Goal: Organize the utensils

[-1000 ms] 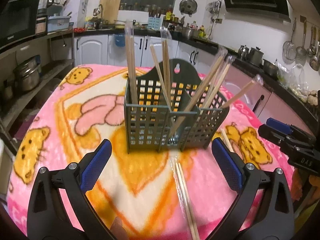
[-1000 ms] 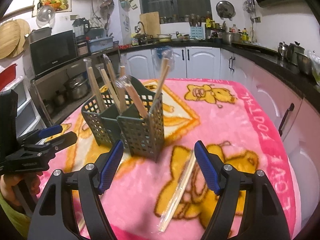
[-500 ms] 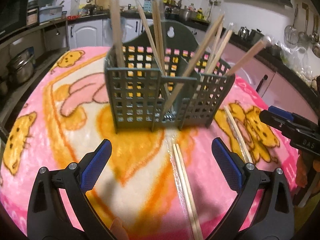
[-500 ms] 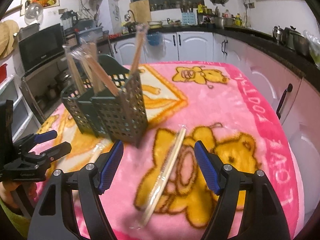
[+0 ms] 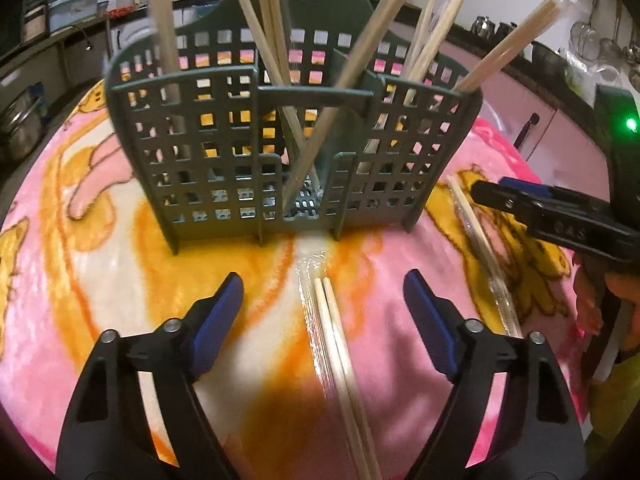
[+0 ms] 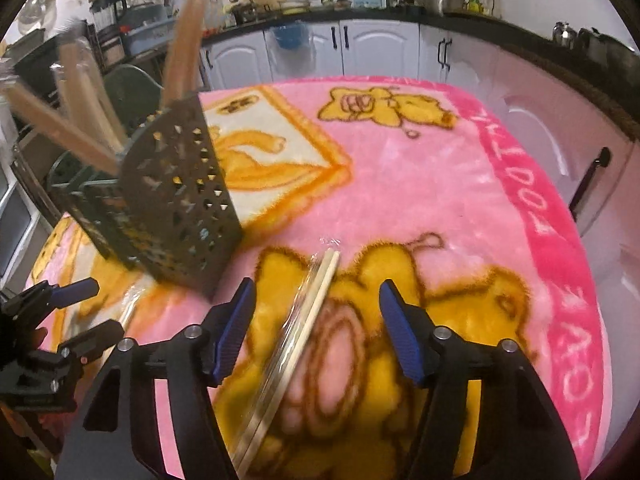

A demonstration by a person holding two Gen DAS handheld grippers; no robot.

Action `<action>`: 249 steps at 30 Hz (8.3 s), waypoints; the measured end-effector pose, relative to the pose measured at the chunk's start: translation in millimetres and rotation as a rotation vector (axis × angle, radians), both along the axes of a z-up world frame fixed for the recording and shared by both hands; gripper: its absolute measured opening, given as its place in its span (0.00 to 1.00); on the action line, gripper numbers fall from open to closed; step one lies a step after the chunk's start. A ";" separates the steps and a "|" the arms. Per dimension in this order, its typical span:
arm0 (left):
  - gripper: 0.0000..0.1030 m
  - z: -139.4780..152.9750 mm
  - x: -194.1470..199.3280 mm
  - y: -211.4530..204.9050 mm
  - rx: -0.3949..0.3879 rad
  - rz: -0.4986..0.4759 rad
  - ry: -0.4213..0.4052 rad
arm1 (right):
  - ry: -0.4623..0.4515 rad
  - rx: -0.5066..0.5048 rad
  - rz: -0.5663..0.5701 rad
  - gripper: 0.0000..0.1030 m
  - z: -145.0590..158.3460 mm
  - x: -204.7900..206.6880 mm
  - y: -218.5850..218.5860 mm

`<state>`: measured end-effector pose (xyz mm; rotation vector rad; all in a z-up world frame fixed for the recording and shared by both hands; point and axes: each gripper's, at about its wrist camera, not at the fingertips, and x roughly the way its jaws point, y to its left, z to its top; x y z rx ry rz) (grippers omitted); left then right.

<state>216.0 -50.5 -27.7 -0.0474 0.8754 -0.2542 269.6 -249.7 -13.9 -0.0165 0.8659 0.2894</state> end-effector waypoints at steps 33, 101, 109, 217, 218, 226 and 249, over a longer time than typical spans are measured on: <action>0.04 2.0 15.1 36.2 -0.035 0.023 0.003 | -0.027 0.144 -0.004 0.08 24.7 -10.0 -6.7; 0.02 250.6 -25.3 33.2 -0.099 -0.020 -0.601 | -0.615 0.171 0.216 0.06 242.2 -86.1 75.9; 0.02 253.4 -14.6 32.7 -0.094 -0.006 -0.619 | -0.656 0.156 0.162 0.06 251.1 -72.4 65.9; 0.90 116.5 -30.3 56.7 -0.057 0.067 -0.328 | -0.347 0.093 0.081 0.70 116.1 -84.3 47.7; 0.90 114.3 -31.7 56.8 -0.060 0.068 -0.323 | -0.346 0.091 0.083 0.71 114.9 -85.2 48.2; 0.90 101.5 -42.1 61.8 -0.071 0.102 -0.306 | -0.321 0.088 0.089 0.77 101.3 -94.7 48.3; 0.90 60.0 -71.3 62.1 -0.099 0.136 -0.336 | -0.325 0.079 0.031 0.90 55.0 -121.9 42.8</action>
